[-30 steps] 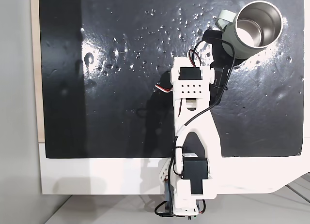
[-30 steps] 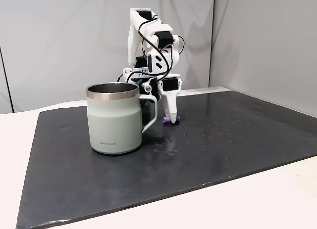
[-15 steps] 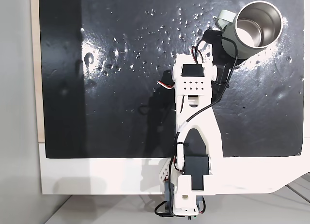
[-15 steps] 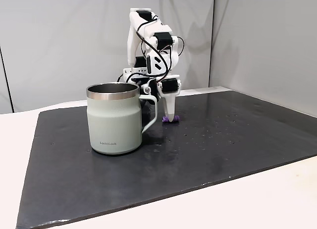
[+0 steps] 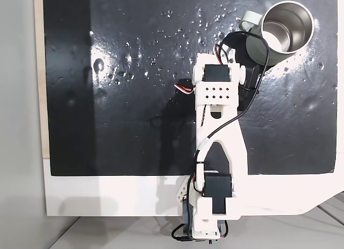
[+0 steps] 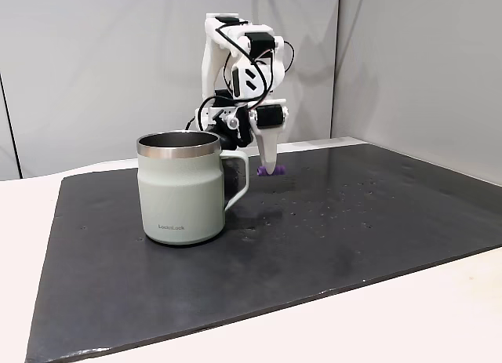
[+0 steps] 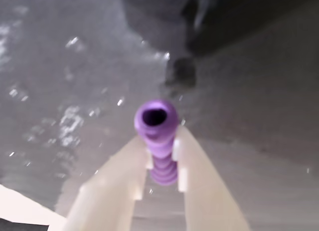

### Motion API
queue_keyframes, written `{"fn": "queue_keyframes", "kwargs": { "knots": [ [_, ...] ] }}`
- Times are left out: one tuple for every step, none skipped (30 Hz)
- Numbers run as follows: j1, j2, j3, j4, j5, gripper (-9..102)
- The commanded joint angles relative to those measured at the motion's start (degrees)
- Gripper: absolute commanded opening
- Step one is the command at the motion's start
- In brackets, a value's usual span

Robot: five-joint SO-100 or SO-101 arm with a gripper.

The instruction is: Grasp a pengrip and put it in the cup.

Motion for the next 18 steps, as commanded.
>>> {"fn": "queue_keyframes", "kwargs": {
  "knots": [
    [-1.49, 5.54, -7.47, 6.24, 0.97, 1],
    [-1.67, 6.24, -8.61, 7.65, 1.05, 1],
    [-1.93, 7.03, -9.67, 8.96, 1.05, 1],
    [-2.11, 7.82, -10.55, 10.28, 1.05, 1],
    [-2.29, 8.61, -11.51, 11.51, 0.97, 1],
    [-2.46, 9.4, -12.48, 12.74, 0.88, 1],
    [-2.64, 10.02, -13.62, 13.97, 0.88, 1],
    [-2.64, 10.72, -14.77, 15.21, 0.88, 0],
    [-2.64, 11.25, -16.08, 16.44, 0.88, 0],
    [-2.64, 11.69, -17.4, 17.67, 0.88, 0],
    [-2.64, 12.13, -18.9, 18.9, 0.88, 0],
    [-2.64, 12.57, -20.48, 20.13, 0.88, 0],
    [-2.64, 12.83, -22.15, 21.36, 1.05, 0],
    [-2.72, 13.1, -23.82, 22.68, 1.32, 0],
    [-2.72, 13.27, -25.75, 24.08, 1.67, 0],
    [-2.9, 13.27, -27.95, 25.66, 2.11, 0],
    [-3.08, 13.27, -30.06, 27.16, 2.46, 0],
    [-3.16, 13.45, -31.73, 28.13, 2.81, 0]
  ]
}}
